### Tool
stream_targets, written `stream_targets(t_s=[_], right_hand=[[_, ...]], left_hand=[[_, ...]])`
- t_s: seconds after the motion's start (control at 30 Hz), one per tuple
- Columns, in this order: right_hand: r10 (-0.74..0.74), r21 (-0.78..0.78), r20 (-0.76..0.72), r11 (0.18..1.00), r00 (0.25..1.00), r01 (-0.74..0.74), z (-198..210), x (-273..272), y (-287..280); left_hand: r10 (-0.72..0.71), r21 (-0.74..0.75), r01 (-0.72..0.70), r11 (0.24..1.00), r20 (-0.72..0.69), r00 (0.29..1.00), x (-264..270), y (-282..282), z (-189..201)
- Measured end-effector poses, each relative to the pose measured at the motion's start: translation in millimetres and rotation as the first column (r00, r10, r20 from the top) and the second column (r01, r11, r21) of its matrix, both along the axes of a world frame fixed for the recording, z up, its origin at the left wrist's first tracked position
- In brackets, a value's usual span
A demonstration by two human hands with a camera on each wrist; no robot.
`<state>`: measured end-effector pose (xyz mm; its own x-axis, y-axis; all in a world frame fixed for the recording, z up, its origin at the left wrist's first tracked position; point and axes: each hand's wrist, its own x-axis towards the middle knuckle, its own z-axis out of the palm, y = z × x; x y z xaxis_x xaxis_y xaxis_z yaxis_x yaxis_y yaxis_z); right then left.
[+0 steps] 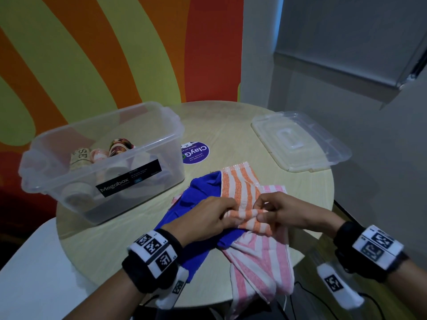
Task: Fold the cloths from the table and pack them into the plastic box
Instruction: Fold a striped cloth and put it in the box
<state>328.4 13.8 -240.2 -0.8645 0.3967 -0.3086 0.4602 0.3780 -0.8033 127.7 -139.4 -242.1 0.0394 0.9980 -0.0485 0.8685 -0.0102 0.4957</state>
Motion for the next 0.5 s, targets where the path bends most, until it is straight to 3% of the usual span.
stream_targets(t_s=[0.1, 0.17, 0.23, 0.3, 0.37, 0.5], right_hand=[[-0.058, -0.118, 0.004, 0.991, 0.998, 0.058, -0.4, -3.9, 0.4], [-0.092, -0.095, 0.013, 0.991, 0.996, 0.093, -1.6, -7.4, 1.8], [-0.078, 0.168, 0.016, 0.983, 0.997, 0.075, -1.5, -8.4, 3.0], [-0.029, 0.459, -0.015, 0.888, 0.999, 0.032, 2.8, -7.5, -0.5], [0.082, 0.587, -0.067, 0.809, 0.994, -0.027, 7.9, -8.5, -10.4], [0.242, 0.739, 0.057, 0.642, 0.969, -0.204, -7.3, -20.5, -31.1]], left_hand=[[0.071, -0.012, -0.071, 0.997, 0.065, 0.995, -8.0, 4.4, -6.8], [0.121, -0.037, -0.118, 0.992, 0.101, 0.988, -10.7, 4.8, -9.8], [0.156, -0.057, -0.150, 0.987, 0.116, 0.981, -13.0, 4.5, -11.6], [0.175, -0.076, -0.167, 0.983, 0.118, 0.977, -14.2, 5.3, -10.9], [0.189, -0.094, -0.175, 0.980, 0.171, 0.967, -14.5, 6.7, -7.2], [0.267, -0.129, -0.236, 0.963, 0.352, 0.897, -13.9, 9.1, 1.5]])
